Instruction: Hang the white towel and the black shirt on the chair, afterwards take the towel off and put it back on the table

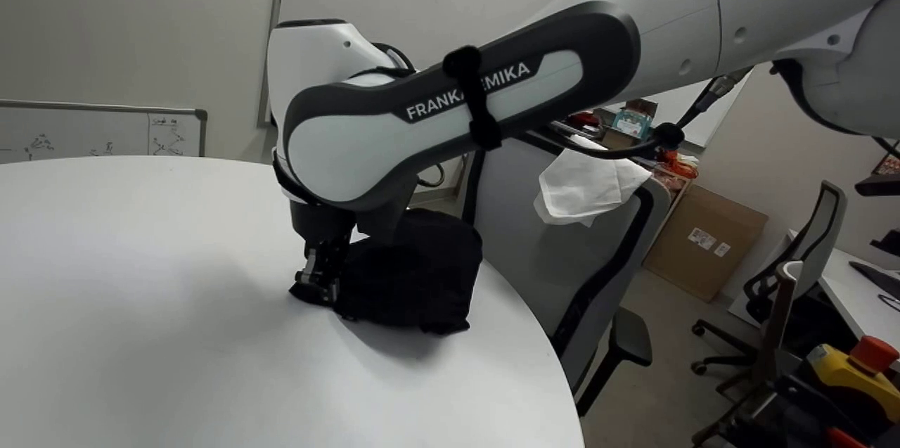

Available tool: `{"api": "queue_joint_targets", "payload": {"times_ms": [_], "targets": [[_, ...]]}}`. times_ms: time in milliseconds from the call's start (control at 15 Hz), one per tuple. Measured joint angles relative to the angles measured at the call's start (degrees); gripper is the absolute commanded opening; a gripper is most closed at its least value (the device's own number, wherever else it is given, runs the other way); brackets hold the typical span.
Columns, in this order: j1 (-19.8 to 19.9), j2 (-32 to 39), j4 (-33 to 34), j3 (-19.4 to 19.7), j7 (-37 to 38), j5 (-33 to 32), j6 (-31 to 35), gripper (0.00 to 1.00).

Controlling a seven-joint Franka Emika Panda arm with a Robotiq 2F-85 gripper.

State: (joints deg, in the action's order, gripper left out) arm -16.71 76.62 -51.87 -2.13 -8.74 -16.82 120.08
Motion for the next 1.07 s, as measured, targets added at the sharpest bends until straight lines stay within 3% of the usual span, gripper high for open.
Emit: {"api": "queue_joint_targets", "payload": {"times_ms": [267,533,1067], "targets": [[0.47,-1.93,0.35,-0.26,1.75,1.11,0.71,0.00],[1.31,-8.76,-1.99,-0.95,4.13,2.48,2.63,0.00],[3.45,-29.24,-19.12,-1.40,12.89,4.64,11.47,0.00]]}}
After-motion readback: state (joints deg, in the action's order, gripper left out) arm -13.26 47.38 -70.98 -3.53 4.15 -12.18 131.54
